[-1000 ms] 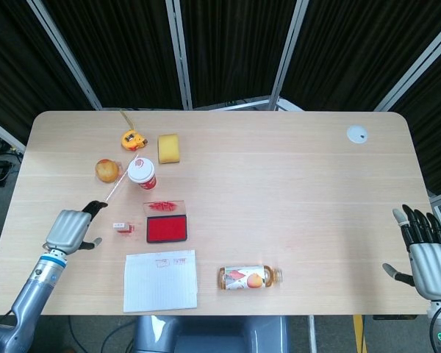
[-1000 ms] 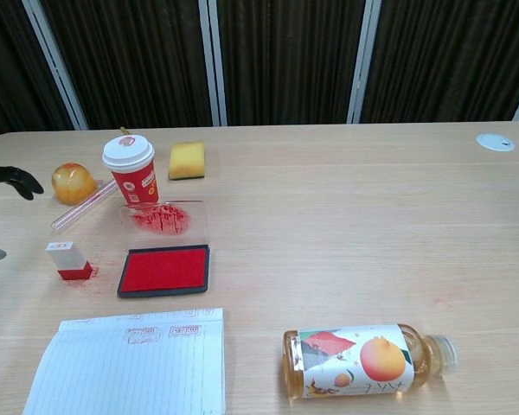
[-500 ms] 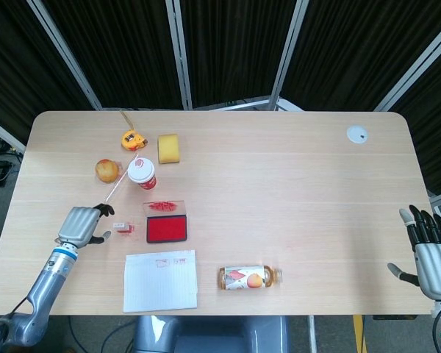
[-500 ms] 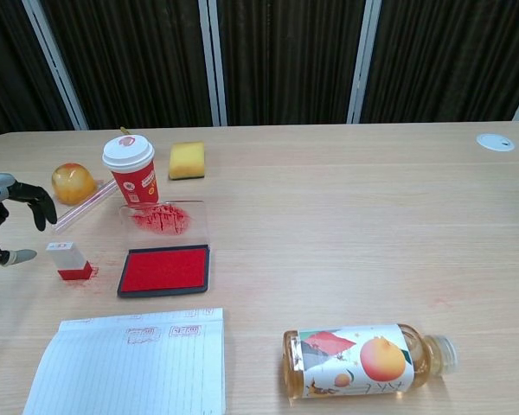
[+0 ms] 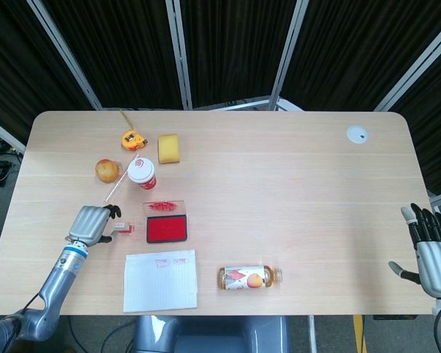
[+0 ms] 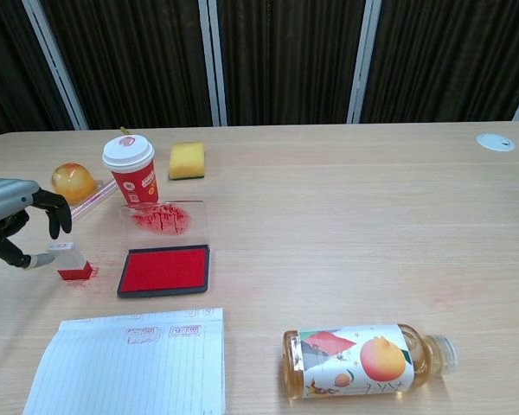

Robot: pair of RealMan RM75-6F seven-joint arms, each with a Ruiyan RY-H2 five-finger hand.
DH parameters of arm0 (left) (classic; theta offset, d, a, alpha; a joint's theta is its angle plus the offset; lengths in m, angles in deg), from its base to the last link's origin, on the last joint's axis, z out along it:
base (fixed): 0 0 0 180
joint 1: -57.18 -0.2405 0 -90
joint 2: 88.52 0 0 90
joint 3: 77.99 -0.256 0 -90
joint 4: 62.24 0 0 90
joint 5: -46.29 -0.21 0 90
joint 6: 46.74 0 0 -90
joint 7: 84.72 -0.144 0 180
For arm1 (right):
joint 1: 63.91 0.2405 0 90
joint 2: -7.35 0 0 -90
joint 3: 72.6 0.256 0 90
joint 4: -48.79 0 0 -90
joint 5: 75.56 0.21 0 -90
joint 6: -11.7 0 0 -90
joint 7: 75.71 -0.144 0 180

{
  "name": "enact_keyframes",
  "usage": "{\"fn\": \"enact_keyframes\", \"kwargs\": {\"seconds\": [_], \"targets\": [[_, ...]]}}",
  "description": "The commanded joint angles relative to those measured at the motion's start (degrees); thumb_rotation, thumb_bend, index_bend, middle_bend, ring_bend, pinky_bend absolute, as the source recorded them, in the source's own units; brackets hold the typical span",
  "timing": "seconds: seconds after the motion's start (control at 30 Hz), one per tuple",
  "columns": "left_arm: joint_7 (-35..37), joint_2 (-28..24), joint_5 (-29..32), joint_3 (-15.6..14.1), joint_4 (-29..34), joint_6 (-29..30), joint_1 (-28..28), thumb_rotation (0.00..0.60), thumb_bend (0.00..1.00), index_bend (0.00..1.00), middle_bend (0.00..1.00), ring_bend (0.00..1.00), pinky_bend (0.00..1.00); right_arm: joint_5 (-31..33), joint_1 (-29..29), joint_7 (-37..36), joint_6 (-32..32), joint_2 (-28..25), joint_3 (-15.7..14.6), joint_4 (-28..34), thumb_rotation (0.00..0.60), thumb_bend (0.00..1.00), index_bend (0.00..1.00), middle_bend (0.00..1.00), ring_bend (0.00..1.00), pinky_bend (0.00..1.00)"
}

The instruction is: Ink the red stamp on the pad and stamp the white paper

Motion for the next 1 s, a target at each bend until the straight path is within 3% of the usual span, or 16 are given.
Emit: {"fn": "enact_keyframes", "kwargs": {"seconds": [0.03, 1.0], "targets": [[-0.3, 0.4, 0.3, 0.0, -0.3, -0.1, 0.3, 0.6, 0.27, 0.4, 0.42, 0.82, 0.81, 0.2, 0.1, 0.0, -0.1, 0.0, 0.1, -0.1, 0.6, 0.0, 0.0, 0.0, 0.0, 0.0], [0.5, 2.4, 0.9, -0.9, -2.8, -0.5, 1.6, 0.6, 0.31, 0.53, 0.52, 0.82, 0.81, 1.8, 0.4, 0.1, -0.6, 0.3, 0.5, -0.9, 0.6, 0.0, 0.0, 0.0, 0.0, 0.0]]}}
